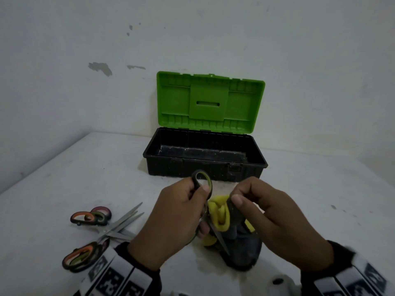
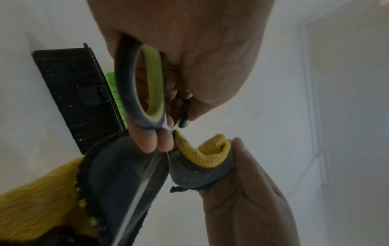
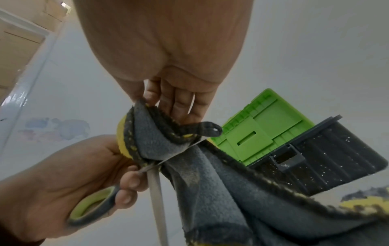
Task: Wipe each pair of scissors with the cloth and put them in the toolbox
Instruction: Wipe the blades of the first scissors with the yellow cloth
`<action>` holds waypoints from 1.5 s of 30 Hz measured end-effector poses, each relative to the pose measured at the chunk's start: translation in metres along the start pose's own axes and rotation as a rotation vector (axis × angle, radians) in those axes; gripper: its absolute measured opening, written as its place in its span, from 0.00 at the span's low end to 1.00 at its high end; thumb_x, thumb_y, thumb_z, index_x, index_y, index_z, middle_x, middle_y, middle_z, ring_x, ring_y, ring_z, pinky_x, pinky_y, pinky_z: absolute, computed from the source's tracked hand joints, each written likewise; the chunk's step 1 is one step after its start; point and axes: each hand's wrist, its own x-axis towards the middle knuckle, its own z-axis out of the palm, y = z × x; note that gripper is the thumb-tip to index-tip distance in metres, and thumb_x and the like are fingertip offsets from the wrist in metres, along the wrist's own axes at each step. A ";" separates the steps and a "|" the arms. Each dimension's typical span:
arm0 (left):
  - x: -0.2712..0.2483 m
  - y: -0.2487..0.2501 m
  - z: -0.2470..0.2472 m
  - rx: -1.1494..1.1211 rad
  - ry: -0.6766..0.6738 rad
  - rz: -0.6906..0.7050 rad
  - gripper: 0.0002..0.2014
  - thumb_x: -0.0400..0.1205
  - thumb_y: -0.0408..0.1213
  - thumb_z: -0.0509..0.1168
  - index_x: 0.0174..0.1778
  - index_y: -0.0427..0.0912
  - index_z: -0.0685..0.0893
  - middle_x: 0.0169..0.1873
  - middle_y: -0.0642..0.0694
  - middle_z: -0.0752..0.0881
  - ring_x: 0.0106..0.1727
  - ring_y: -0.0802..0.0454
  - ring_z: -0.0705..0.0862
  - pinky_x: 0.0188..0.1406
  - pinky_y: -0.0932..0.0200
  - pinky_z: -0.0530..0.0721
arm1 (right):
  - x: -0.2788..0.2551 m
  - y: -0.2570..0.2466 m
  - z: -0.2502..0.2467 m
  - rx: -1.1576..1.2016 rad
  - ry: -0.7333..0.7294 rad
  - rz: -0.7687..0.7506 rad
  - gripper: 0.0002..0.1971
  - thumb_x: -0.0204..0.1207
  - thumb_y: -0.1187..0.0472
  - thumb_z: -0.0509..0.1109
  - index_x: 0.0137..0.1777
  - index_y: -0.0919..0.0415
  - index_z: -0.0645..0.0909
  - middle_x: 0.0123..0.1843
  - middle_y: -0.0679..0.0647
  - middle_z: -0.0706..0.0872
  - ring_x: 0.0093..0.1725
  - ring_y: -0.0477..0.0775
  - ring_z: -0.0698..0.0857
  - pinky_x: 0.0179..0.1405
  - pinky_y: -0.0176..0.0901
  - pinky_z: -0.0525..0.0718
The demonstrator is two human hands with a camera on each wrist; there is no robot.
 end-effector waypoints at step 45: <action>0.004 -0.004 0.022 -0.361 0.304 -0.020 0.19 0.86 0.51 0.58 0.30 0.49 0.79 0.25 0.44 0.72 0.32 0.44 0.71 0.34 0.44 0.75 | 0.003 -0.016 0.020 0.316 0.174 0.379 0.18 0.80 0.49 0.65 0.36 0.60 0.88 0.33 0.52 0.89 0.33 0.45 0.86 0.38 0.36 0.83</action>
